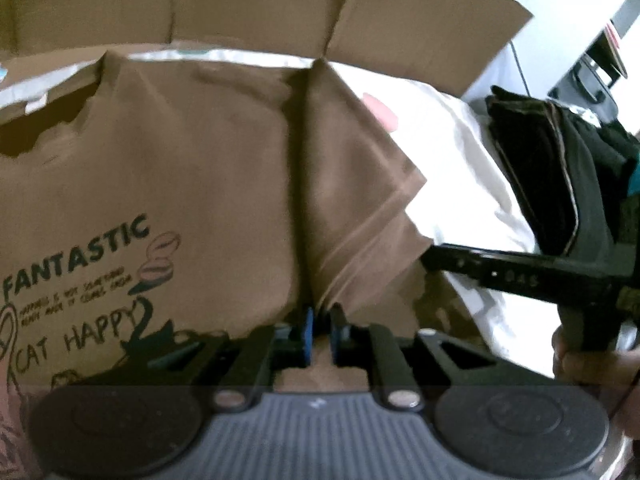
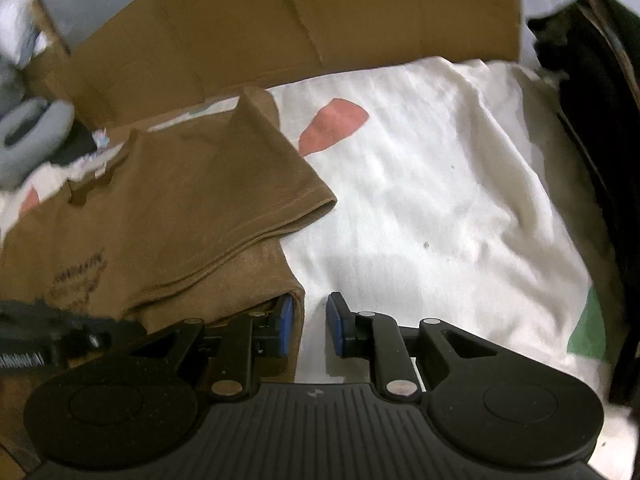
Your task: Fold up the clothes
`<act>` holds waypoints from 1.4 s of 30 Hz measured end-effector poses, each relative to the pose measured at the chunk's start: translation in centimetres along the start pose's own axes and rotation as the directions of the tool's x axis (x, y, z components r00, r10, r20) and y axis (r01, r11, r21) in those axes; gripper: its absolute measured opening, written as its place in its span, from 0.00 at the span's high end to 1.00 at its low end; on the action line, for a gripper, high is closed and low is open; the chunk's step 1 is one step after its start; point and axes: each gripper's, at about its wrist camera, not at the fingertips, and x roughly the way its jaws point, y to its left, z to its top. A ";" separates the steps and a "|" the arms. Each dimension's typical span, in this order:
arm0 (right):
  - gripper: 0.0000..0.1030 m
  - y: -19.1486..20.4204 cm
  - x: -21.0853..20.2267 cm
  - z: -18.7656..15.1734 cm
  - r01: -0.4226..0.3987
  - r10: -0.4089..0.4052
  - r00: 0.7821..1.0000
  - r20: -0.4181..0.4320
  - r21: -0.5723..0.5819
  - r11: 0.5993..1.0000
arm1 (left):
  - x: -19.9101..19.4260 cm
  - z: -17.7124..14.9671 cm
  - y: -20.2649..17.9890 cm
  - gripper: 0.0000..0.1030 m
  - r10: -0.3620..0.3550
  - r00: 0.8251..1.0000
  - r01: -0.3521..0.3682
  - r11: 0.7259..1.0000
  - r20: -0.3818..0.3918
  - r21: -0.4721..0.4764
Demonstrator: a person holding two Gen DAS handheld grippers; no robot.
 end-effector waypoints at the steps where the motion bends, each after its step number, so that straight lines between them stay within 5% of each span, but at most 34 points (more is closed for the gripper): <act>1: 0.76 -0.2 -0.1 0.0 -0.009 0.009 1.000 -0.005 0.007 1.000 | -0.3 0.1 0.2 0.87 -0.004 1.000 0.004 1.000 0.002 -0.007; 7: 0.72 -0.1 -1.7 0.0 0.037 -0.037 0.999 0.008 -0.021 0.999 | -2.7 1.1 0.2 0.52 0.012 0.999 -0.012 1.000 0.039 0.022; 17: 0.66 -1.1 -3.5 -0.1 0.023 -0.023 0.999 0.044 0.018 1.000 | -3.5 4.8 -3.3 0.31 0.031 0.993 -0.050 0.985 0.114 0.167; 23: 0.66 -1.2 -3.7 0.0 0.038 -0.039 0.997 0.061 0.013 0.999 | -2.5 5.9 -5.8 0.31 0.041 0.992 -0.074 0.954 0.117 0.291; 28: 0.66 -1.7 -4.1 0.0 0.058 -0.062 0.994 0.087 0.040 0.997 | -1.1 6.9 -7.2 0.31 0.003 0.990 -0.046 0.954 0.143 0.296; 33: 0.66 -2.4 -4.4 -0.2 0.081 -0.088 0.991 0.097 0.070 0.994 | 1.1 7.6 -9.3 0.41 -0.010 0.991 -0.037 0.937 0.134 0.347; 37: 0.66 -3.0 -4.5 -0.5 0.098 -0.106 0.989 0.100 0.080 0.992 | 2.8 8.2 -10.2 0.57 -0.022 0.994 -0.019 0.933 0.110 0.360; 42: 0.66 -3.6 -4.3 -0.8 0.111 -0.121 0.988 0.096 0.099 0.989 | 4.3 8.3 -11.2 0.57 -0.038 0.995 -0.003 0.915 0.094 0.403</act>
